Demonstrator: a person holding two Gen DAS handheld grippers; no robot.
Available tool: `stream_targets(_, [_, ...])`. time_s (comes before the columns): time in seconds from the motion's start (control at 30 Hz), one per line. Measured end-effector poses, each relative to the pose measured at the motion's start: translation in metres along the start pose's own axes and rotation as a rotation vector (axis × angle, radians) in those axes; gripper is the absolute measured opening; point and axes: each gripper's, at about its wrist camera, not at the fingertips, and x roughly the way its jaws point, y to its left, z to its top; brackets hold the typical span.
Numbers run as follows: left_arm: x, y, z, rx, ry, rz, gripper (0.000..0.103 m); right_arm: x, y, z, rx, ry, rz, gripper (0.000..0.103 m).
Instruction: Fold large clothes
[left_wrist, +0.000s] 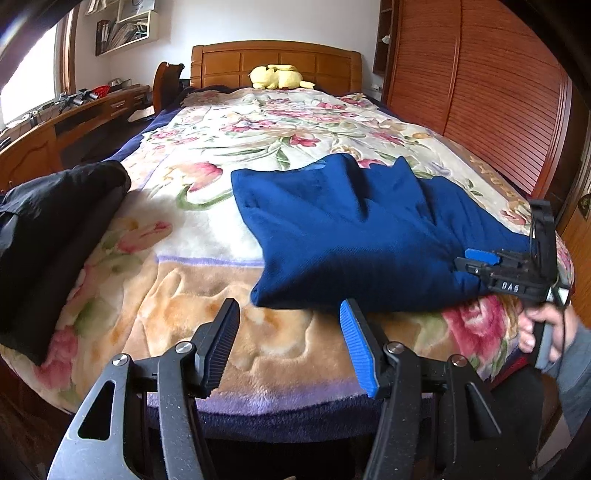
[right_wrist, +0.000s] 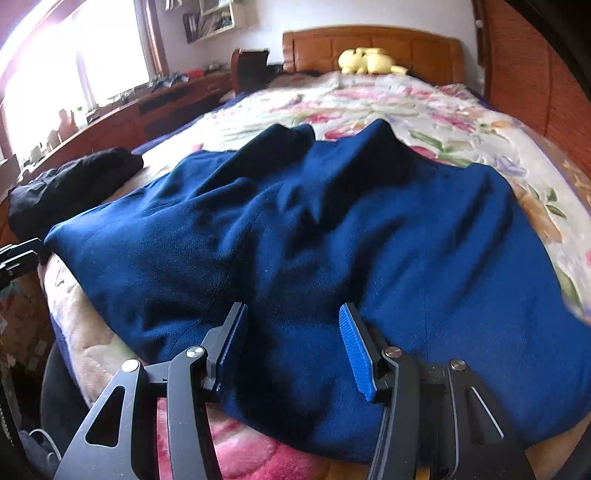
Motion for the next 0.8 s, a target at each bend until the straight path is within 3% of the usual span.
stream_targets(0.07, [0.0, 0.003, 0.0, -0.009, -0.002, 0.001, 0.065, 0.002, 0.008, -0.006, -0.027, -0.028, -0.036, 0.053])
stream_targets(0.37, [0.014, 0.01, 0.016, -0.052, -0.007, -0.018, 0.067, 0.002, 0.01, -0.008, -0.02, -0.045, -0.048, 0.053])
stream_targets(0.8, [0.065, 0.017, 0.002, -0.11, 0.117, -0.027, 0.072, 0.0, 0.013, -0.017, -0.025, -0.058, -0.048, 0.053])
